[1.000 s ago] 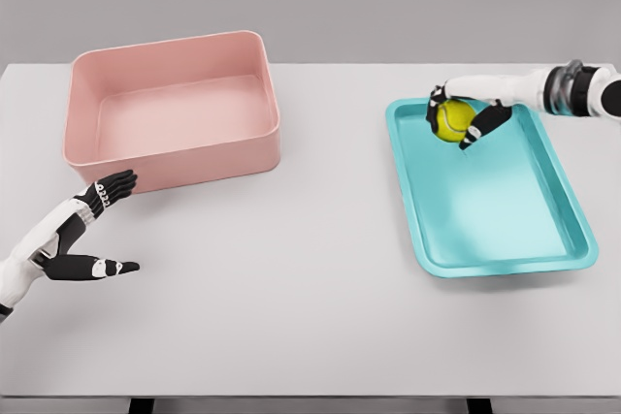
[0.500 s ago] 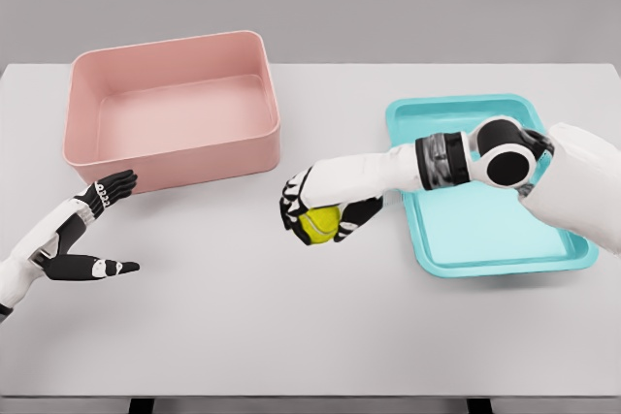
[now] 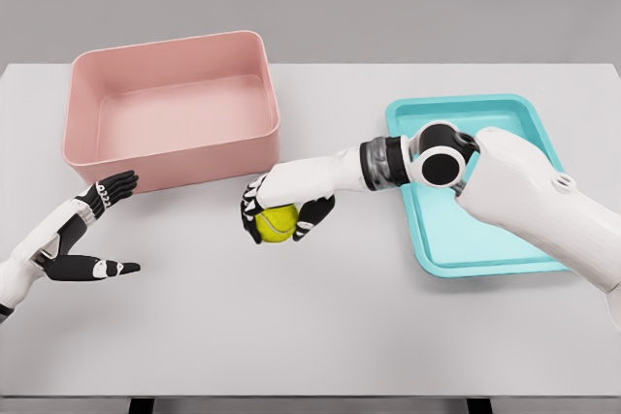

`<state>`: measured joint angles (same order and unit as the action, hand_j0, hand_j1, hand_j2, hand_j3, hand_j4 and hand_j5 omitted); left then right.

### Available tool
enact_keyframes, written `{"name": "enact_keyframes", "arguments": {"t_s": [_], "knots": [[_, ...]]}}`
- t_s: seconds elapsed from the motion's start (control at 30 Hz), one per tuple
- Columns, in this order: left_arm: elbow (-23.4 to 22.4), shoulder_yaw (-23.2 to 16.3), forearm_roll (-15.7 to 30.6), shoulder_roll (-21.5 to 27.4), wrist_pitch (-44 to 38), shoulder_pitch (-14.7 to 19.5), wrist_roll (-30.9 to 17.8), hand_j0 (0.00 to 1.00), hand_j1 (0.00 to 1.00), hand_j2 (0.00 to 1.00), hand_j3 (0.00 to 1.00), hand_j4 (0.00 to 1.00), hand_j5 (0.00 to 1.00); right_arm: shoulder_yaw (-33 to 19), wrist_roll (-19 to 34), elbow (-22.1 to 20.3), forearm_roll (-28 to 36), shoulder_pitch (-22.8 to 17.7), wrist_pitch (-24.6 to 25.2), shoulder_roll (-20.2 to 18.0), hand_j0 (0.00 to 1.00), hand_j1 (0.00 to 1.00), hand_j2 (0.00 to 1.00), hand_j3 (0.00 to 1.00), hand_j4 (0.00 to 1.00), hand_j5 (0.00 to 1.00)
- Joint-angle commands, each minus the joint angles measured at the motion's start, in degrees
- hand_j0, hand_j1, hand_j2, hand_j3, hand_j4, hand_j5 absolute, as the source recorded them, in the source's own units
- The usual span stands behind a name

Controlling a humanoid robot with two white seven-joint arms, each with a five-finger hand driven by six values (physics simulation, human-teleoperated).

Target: Put the tennis from the blue tray into the pink basket with both arms

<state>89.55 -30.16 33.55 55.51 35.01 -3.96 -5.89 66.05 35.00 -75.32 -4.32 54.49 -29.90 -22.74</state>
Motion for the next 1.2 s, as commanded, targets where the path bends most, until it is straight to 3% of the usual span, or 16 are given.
{"name": "enact_keyframes", "arguments": {"t_s": [0.0, 0.17, 0.3, 0.43, 0.53, 0.63, 0.67, 0.77, 0.8, 0.97, 1.03, 1.17], "knots": [[0.02, 0.02, 0.2, 0.03, -0.01, 0.0, 0.0, 1.0, 1.0, 1.0, 1.0, 1.0, 1.0, -0.74, 0.0, -0.79, 0.19, 0.0, 0.1, -0.55, 0.99, 0.99, 0.99, 0.99, 0.99, 0.99], [0.02, 0.02, 0.11, 0.03, -0.01, 0.0, 0.0, 1.0, 1.0, 1.0, 1.0, 1.0, 1.0, -0.83, 0.0, -5.36, 0.28, -0.17, -0.16, -1.78, 1.0, 1.0, 1.0, 1.0, 1.0, 1.0], [0.02, 0.02, 0.11, 0.03, -0.01, 0.0, 0.0, 1.0, 1.0, 1.0, 1.0, 1.0, 1.0, -5.4, 0.0, -8.87, 0.28, -0.7, -0.69, -5.12, 1.0, 1.0, 1.0, 1.0, 1.0, 1.0], [0.1, -0.07, -0.33, -0.23, -0.01, -0.09, 0.0, 1.0, 1.0, 1.0, 1.0, 1.0, 1.0, -15.85, 0.0, -16.34, 2.29, -2.11, -1.83, -12.85, 1.0, 1.0, 1.0, 1.0, 1.0, 1.0], [0.02, -0.42, -2.79, -0.49, -0.01, -0.09, -0.26, 1.0, 1.0, 1.0, 1.0, 1.0, 1.0, -21.4, 0.0, -16.79, 10.9, -3.69, -5.1, -20.84, 1.0, 1.0, 1.0, 1.0, 1.0, 1.0], [0.1, -0.16, -5.86, -2.78, -0.01, 0.09, -0.35, 1.0, 1.0, 1.0, 1.0, 1.0, 1.0, -22.71, 0.0, -15.56, 12.23, -6.59, -5.1, -28.14, 1.0, 1.0, 1.0, 1.0, 1.0, 1.0], [0.1, -0.24, -6.56, -3.22, -0.01, 0.18, -0.44, 1.0, 1.0, 1.0, 1.0, 1.0, 1.0, -25.42, 0.0, -14.33, 12.32, -8.86, -5.1, -29.9, 1.0, 1.0, 1.0, 1.0, 1.0, 1.0], [1.77, -0.51, -7.36, -3.22, -0.01, 0.18, -0.35, 1.0, 1.0, 1.0, 1.0, 1.0, 1.0, -44.41, 0.0, -10.72, 17.68, -21.87, -5.1, -29.29, 1.0, 1.0, 1.0, 1.0, 1.0, 1.0], [2.12, -0.51, -7.36, -3.31, -0.01, 0.18, -0.35, 1.0, 1.0, 1.0, 1.0, 1.0, 1.0, -48.11, 0.0, -11.25, 17.85, -24.87, -5.1, -29.2, 1.0, 1.0, 1.0, 1.0, 1.0, 1.0], [2.56, -0.6, -7.27, -4.8, -0.01, 0.26, -0.09, 1.0, 1.0, 1.0, 1.0, 1.0, 1.0, -48.64, 0.0, -11.95, 18.12, -27.69, -5.1, -29.29, 1.0, 1.0, 1.0, 1.0, 1.0, 1.0], [2.56, -0.6, -7.36, -6.82, -0.01, 0.35, -0.09, 1.0, 1.0, 1.0, 1.0, 1.0, 1.0, -48.12, 0.0, -12.57, 22.33, -28.3, -5.1, -29.29, 1.0, 1.0, 1.0, 1.0, 1.0, 1.0], [3.0, -0.86, -7.71, -8.14, -0.01, 0.35, -0.09, 1.0, 1.0, 1.0, 1.0, 1.0, 1.0, -47.85, 0.0, -14.33, 22.51, -32.95, -5.1, -29.38, 1.0, 1.0, 1.0, 1.0, 1.0, 1.0]]}}
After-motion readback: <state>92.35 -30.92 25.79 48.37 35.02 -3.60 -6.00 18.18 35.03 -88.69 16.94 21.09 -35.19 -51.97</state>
